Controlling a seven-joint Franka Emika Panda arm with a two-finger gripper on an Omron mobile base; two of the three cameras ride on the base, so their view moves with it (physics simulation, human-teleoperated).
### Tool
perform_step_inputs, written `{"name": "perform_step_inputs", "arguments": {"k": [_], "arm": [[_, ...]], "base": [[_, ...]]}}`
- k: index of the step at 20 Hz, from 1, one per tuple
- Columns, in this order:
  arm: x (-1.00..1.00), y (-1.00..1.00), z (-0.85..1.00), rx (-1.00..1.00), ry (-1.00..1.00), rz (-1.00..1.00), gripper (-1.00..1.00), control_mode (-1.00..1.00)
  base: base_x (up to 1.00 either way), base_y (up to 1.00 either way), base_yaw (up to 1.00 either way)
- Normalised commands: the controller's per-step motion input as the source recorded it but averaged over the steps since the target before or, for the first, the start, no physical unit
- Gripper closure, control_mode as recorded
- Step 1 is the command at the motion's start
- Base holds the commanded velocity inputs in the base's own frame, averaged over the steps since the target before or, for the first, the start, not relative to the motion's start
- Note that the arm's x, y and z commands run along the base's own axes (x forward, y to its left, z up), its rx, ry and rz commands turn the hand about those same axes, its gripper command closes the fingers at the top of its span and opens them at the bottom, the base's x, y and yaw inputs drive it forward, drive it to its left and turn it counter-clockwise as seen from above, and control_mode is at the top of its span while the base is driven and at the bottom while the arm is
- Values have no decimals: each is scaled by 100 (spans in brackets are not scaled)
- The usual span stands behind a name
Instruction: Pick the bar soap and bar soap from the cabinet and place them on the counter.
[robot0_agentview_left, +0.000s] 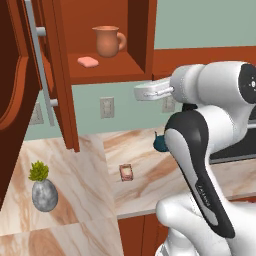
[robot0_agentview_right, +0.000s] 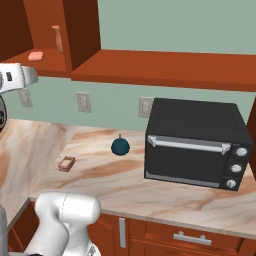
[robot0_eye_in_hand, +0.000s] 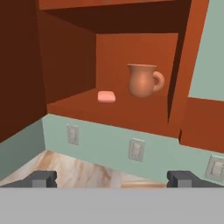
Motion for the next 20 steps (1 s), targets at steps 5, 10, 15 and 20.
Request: {"name": "perform_step_inputs", "arguments": {"k": [5, 10, 15, 20], "arm": [[12, 0, 24, 0, 0, 7, -100, -100], [26, 0, 16, 0, 0, 8, -100, -100], [20, 0, 19, 0, 0, 5, -100, -100], [16, 6, 13, -3, 0, 0, -100, -100]], "base": [[0, 0, 0], [0, 0, 0], [0, 0, 0], [0, 0, 0]]}}
